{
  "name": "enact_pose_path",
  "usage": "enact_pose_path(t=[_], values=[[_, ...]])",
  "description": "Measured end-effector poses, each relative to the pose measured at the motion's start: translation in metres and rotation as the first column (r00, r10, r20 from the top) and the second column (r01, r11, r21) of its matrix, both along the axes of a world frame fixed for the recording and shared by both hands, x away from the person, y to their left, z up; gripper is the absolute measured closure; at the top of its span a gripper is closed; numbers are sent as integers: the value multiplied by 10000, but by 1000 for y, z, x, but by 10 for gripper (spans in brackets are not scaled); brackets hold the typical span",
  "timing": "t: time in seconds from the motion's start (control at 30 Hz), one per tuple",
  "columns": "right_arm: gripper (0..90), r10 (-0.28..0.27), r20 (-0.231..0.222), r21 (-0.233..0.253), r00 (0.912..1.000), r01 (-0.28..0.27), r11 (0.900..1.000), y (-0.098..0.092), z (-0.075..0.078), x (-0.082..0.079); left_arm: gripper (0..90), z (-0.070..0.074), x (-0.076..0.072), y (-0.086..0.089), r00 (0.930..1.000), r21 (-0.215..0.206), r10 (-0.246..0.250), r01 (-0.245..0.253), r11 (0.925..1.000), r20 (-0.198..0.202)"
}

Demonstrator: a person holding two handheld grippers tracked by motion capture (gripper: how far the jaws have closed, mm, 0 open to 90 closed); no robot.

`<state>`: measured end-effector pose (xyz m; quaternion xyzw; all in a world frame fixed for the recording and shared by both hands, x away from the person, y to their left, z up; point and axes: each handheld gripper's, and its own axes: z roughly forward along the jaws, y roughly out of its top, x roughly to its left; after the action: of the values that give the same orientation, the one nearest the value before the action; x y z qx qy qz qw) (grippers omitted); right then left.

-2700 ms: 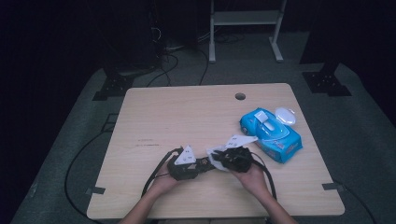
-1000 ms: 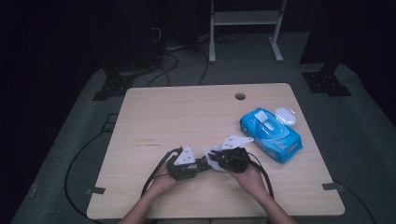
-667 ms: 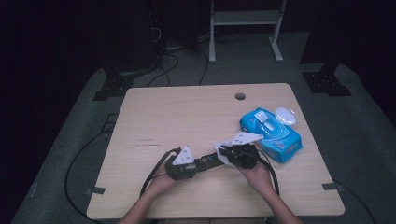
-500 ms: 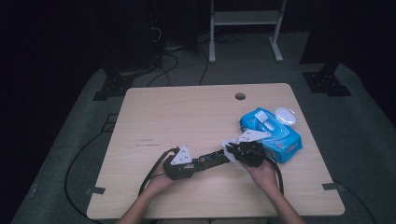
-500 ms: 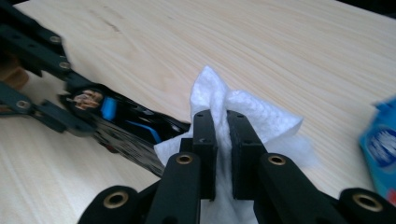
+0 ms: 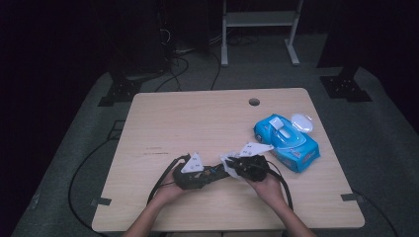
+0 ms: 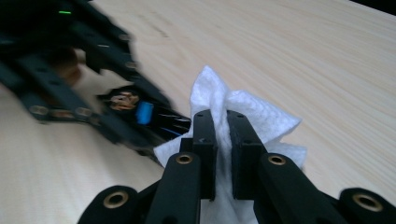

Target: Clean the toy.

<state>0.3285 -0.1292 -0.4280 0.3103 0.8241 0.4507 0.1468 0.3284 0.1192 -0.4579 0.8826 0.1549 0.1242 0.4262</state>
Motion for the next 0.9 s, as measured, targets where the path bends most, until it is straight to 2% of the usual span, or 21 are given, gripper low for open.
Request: enact_pose_path(t=[0.07, 0.13, 0.23, 0.3, 0.33, 0.37, 0.43, 0.47, 0.5, 0.53, 0.63, 0.73, 0.77, 0.9], values=[[823, -321, -152, 145, 9994, 323, 9994, -9, -1, 4, 644, 0, 0, 0, 10000, 57, -27, 27, 10000, 35], [823, -360, -201, 231, 9992, 364, 9991, -8, 0, 3, 644, 0, 0, -1, 10000, -5, 15, -15, 10000, 19], [822, 366, -137, 277, 9992, -362, 9990, 12, -2, -4, 645, 1, 0, -2, 10000, 51, 17, -17, 10000, 8], [822, 592, 213, -151, 9980, -589, 9982, 21, -1, -9, 644, 1, 0, 0, 10000, 151, -9, 8, 9999, 28], [823, 572, 199, -214, 9982, -568, 9982, 20, 0, -9, 645, 1, 0, 1, 10000, 56, 12, -11, 10000, -13], [823, 430, 182, -201, 9989, -427, 9989, 15, 1, -7, 645, 1, 0, 2, 10000, 62, 26, -26, 10000, -28], [823, -203, 70, -53, 9998, 204, 9998, -1, 0, -1, 646, 1, 0, 3, 10000, 68, 17, -17, 10000, -23], [823, -443, -133, 85, 9989, 444, 9990, -10, 0, 3, 647, 1, 0, 4, 10000, 89, -9, 9, 10000, -4], [823, -626, -295, 266, 9976, 634, 9976, -16, 0, 5, 647, 1, 0, 4, 10000, 92, -19, 19, 10000, -7], [823, -704, -249, 247, 9972, 710, 9972, -18, 0, 5, 646, 1, 0, 4, 10000, 84, -25, 25, 10000, -25], [823, -157, -130, 473, 9998, 163, 9987, -8, 2, -1, 646, 1, 0, 4, 10000, 98, 15, -14, 10000, -38], [822, 121, 72, -6, 9999, -121, 9999, 4, 0, -4, 647, 2, -1, 8, 10000, 170, 20, -20, 9999, -32], [822, 93, 0, 94, 10000, -93, 9999, 2, -1, -2, 647, 2, -1, 9, 10000, 205, 16, -16, 9998, -17], [822, -577, -227, 259, 9981, 583, 9980, -16, -2, 4, 647, 3, -1, 11, 10000, 244, -26, 27, 9997, -30]])
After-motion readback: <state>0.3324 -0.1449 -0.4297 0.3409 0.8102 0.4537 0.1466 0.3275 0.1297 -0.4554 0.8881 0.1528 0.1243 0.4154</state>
